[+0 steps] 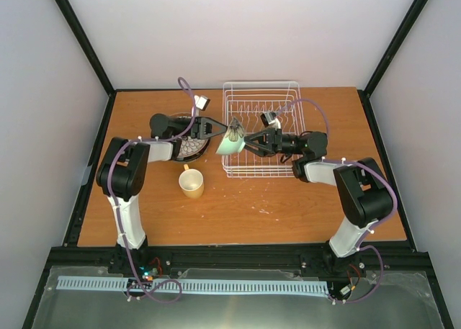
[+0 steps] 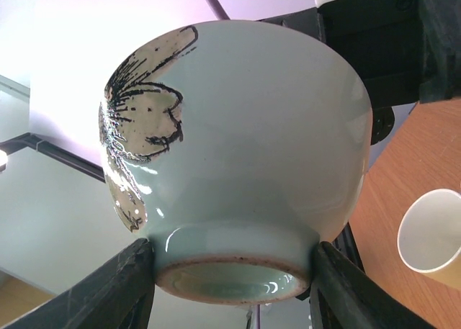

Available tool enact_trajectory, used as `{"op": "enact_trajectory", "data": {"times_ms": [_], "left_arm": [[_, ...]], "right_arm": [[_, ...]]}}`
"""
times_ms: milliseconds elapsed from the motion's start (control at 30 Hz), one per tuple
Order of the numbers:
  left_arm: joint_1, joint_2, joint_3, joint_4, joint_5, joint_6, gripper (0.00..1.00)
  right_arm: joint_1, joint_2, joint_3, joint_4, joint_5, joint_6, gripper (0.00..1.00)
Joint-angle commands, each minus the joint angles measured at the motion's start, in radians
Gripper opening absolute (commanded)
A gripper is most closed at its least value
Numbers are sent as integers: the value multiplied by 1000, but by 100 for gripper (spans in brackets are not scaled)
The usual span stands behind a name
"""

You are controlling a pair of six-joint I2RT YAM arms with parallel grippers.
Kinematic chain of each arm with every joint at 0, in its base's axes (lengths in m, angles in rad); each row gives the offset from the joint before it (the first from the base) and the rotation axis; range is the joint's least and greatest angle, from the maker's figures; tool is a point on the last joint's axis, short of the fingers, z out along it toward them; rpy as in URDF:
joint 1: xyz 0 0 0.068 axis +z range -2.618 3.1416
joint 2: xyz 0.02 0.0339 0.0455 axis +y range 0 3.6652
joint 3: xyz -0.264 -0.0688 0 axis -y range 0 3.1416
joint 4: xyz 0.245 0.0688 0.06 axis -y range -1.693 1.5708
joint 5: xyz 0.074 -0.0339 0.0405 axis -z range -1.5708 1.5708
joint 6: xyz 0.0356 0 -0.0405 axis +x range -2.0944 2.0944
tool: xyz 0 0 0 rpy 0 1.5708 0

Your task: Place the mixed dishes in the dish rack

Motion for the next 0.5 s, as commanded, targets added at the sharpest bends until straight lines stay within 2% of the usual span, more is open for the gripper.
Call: {"op": "enact_trajectory", "data": {"times_ms": [0,167,333,400,467], "left_arm": [[14,23,57,191,2,16,45],[37,20,71,94,17,87,45],[67,-15,75,-78,29,223,45],[85,-42,76,-202,28,345,45],[104,-84,80,-404,10,504,44]], "right_arm": [[-17,12,-5,178,12,-20,3],[-45,25,-18,178,1,-26,3],[-85,26,-35,178,-14,-32,3],[-110,22,-42,178,-23,-32,3],[-138,18,-46,174,-33,-34,3]]}}
